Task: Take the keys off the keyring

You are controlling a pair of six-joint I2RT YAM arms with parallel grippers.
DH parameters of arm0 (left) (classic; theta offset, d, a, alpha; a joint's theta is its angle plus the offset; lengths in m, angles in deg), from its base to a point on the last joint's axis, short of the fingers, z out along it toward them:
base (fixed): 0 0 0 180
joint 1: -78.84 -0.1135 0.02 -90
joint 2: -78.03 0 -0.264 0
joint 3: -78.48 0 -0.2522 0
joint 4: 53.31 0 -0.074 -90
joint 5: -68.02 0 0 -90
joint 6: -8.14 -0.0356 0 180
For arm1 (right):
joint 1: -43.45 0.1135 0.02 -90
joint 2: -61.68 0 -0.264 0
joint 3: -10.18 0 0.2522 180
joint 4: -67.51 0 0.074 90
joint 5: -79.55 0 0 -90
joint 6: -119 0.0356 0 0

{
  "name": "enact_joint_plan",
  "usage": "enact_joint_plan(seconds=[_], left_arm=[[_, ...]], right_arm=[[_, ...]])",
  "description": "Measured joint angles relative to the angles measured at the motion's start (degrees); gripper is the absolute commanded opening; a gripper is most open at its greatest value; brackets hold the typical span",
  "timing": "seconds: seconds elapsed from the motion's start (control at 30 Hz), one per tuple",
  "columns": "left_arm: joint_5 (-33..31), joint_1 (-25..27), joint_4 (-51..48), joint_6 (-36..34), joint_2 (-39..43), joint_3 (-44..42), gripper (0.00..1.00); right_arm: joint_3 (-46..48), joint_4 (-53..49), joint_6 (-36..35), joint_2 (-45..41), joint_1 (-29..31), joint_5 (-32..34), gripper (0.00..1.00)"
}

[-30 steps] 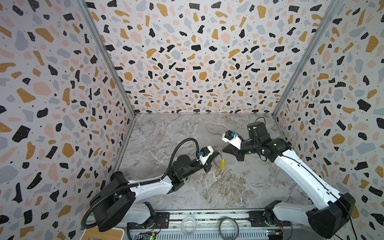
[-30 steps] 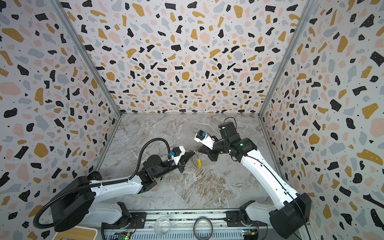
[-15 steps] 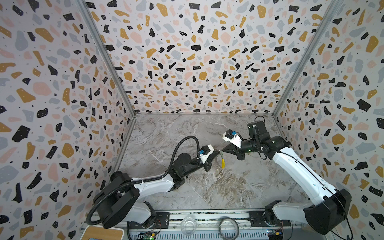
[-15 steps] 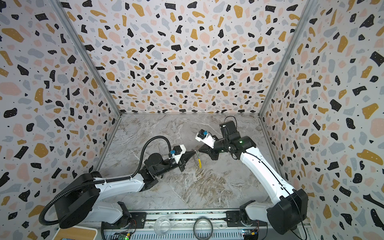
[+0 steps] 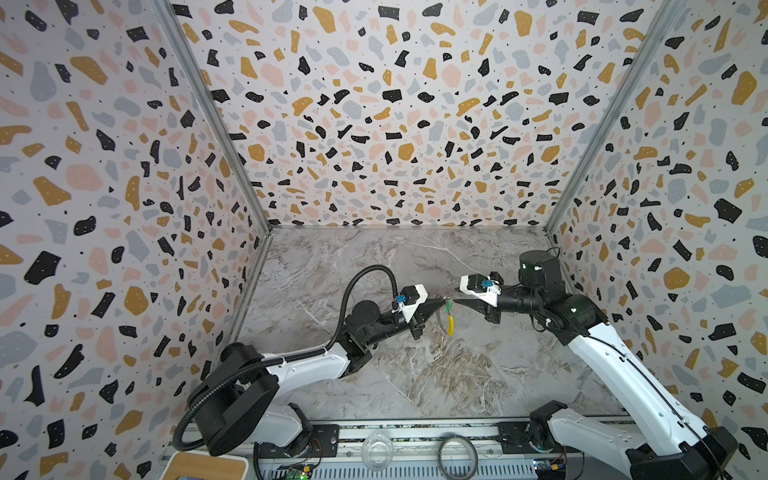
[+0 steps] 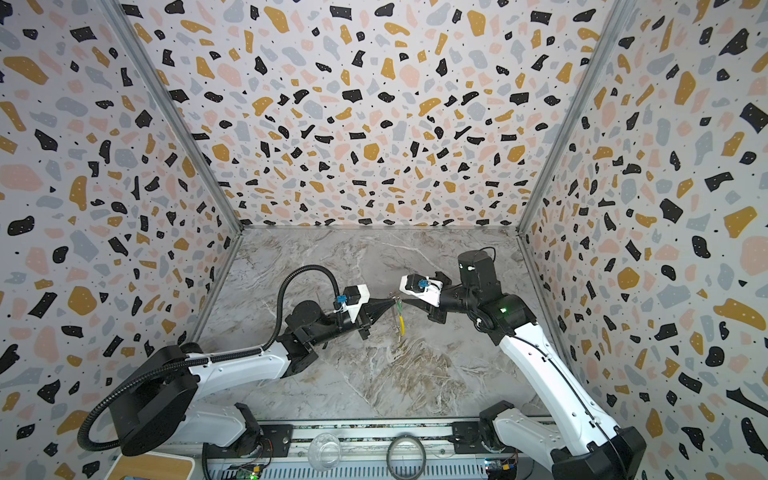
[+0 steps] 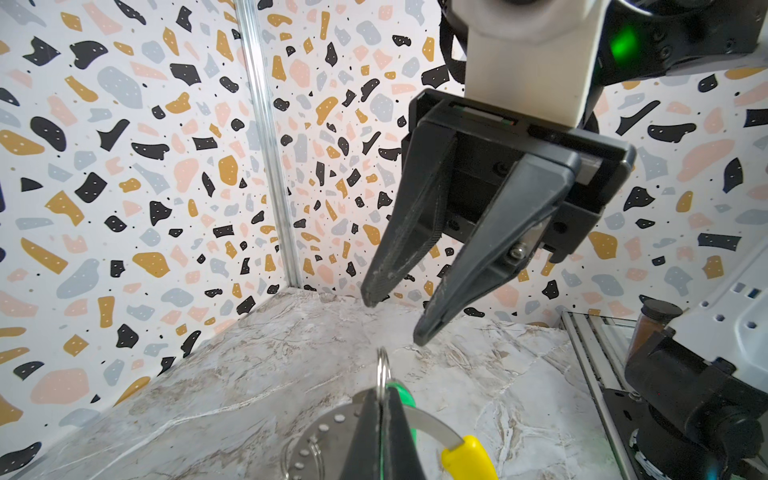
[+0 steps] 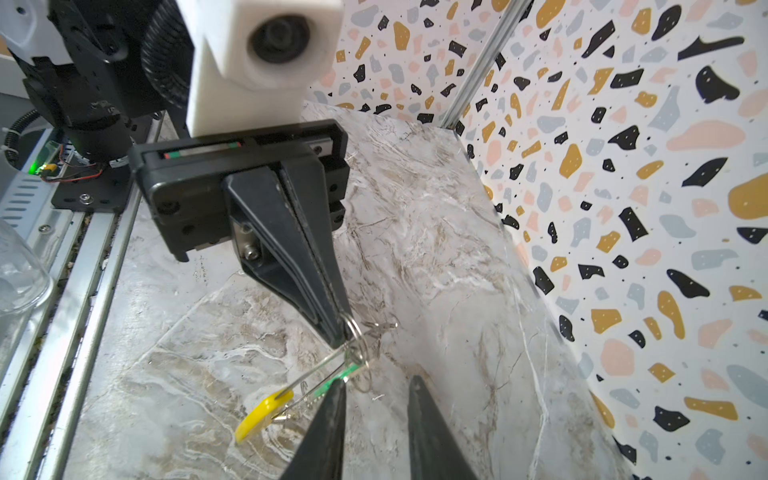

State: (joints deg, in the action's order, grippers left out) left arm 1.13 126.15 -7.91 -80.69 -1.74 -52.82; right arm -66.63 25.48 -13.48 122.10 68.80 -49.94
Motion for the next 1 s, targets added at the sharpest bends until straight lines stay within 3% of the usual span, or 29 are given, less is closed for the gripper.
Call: enact_joint_plan(seconds=[0.87, 1.0], left_arm=[[4.5, -0.5, -4.9, -0.6, -0.7, 2.9, 0.0], [4.1, -0.6, -10.4, -3.3, -0.7, 5.5, 0.23]], right_arm=[[0.0, -2.2, -5.6, 2.6, 0.2, -2.9, 0.02], [0.0, -2.9, -5.6, 2.6, 0.1, -1.8, 0.0]])
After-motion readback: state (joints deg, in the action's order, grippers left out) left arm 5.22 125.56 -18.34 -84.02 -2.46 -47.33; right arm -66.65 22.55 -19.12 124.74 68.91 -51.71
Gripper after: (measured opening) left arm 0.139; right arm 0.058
